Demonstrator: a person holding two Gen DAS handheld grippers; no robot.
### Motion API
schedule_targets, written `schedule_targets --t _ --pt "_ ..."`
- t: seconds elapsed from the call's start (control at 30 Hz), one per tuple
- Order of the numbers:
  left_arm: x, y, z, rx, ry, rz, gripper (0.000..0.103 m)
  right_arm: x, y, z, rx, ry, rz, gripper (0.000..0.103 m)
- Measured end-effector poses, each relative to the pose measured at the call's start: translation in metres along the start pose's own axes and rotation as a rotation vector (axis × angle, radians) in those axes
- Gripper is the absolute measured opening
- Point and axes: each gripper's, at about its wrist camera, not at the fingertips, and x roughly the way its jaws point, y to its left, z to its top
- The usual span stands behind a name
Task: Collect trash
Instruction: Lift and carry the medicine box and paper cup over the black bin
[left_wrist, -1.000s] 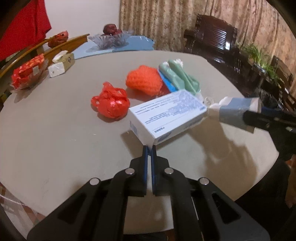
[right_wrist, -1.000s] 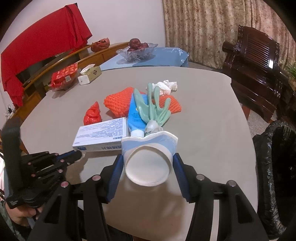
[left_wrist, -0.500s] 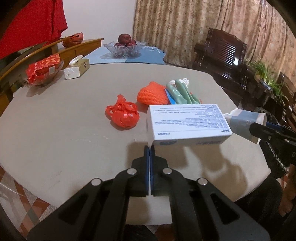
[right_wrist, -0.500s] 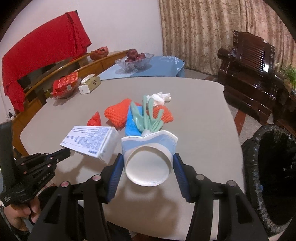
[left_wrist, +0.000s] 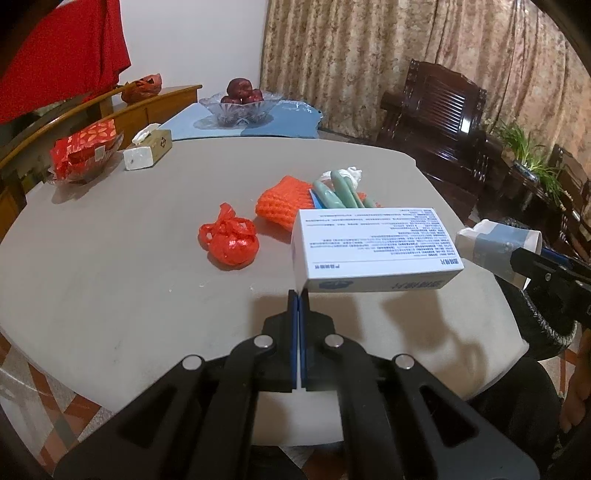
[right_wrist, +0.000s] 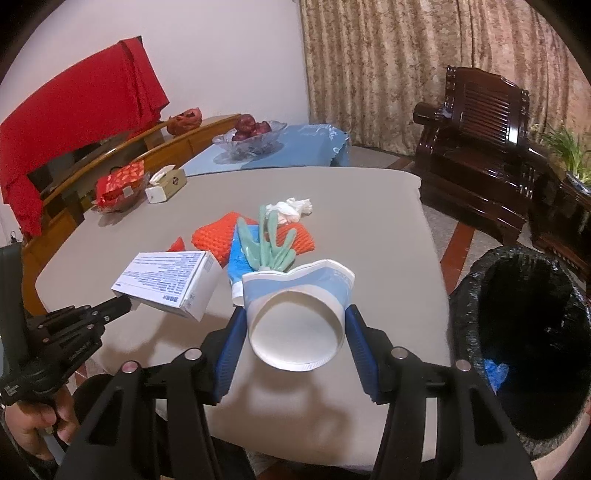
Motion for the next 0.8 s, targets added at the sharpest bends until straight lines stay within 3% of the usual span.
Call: schedule_targets --t 0.47,0.8 --pt "-0.011 -0.019 0.003 0.016 -0.014 -0.009 0.0 -0.019 -0.014 0.004 0.011 -0.038 -0.016 0.054" --pt "-0.012 -0.058 0.012 0.052 -0.017 -0.037 0.0 -0.042 -0.05 0.005 0.039 -0.072 -0.067 0.054"
